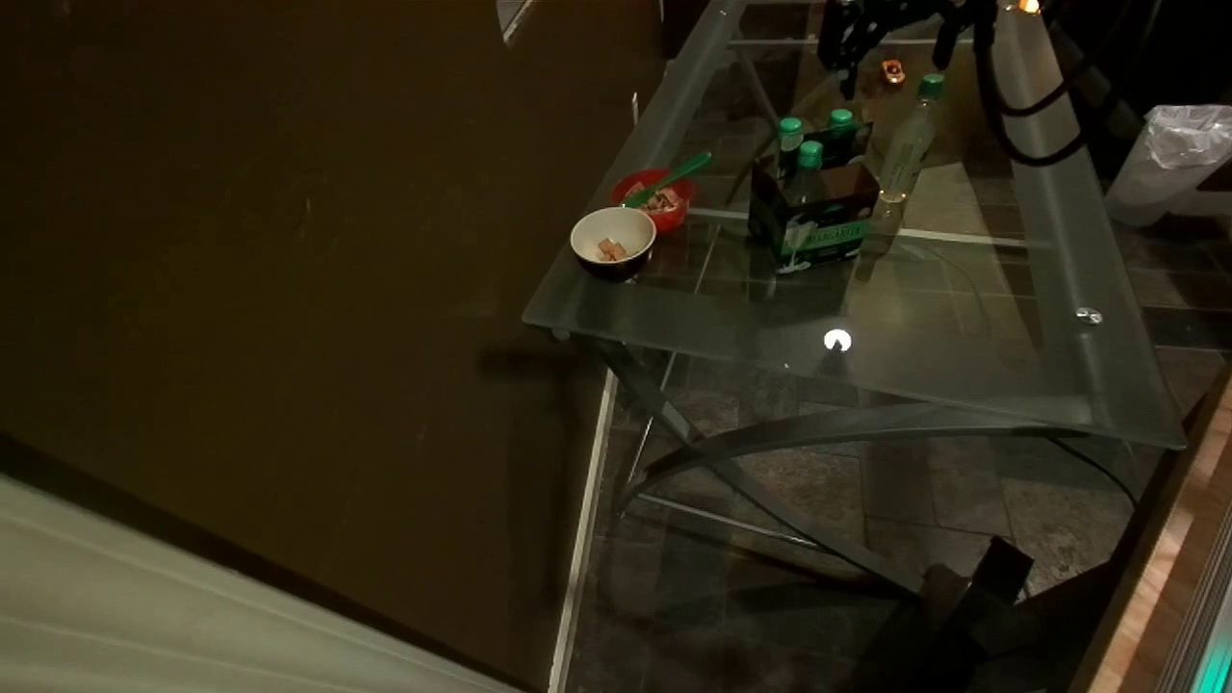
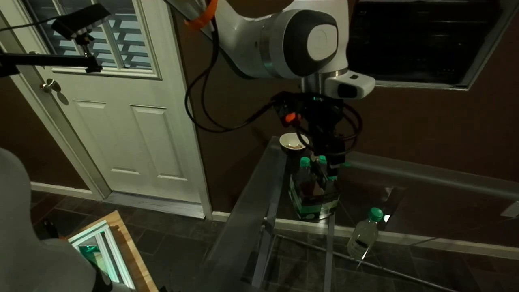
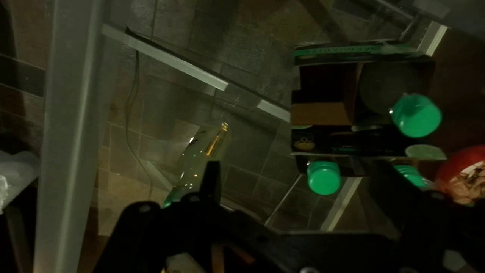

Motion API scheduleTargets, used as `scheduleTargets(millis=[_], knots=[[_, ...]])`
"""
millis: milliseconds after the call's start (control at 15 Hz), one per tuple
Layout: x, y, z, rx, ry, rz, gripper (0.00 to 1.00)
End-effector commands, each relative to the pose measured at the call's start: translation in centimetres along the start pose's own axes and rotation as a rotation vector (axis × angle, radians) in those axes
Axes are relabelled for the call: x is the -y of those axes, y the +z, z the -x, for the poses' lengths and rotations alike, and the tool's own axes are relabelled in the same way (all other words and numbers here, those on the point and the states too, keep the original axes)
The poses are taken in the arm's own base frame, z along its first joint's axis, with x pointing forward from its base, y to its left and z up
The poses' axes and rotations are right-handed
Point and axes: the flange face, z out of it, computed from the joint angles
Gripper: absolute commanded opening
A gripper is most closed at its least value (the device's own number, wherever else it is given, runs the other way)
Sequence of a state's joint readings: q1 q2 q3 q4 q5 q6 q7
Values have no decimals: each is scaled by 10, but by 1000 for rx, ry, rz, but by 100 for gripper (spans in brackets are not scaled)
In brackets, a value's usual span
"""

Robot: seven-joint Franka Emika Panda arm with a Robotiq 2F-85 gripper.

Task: Put the bottles inside the crate

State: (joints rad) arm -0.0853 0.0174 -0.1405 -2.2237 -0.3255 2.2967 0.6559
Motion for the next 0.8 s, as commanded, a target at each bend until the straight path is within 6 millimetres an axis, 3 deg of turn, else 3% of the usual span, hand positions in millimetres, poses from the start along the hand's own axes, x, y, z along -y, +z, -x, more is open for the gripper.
scheduleTargets(millis=[0,400,467,533,733], knots=[[-34,2,-16,6,50,18,100],[-84,32,-56,30,177,-9,100],[-88,37,-61,34,198,-13,93],[-90,42,-66,35,219,-19,74],[-90,55,-78,33,263,-28,61]])
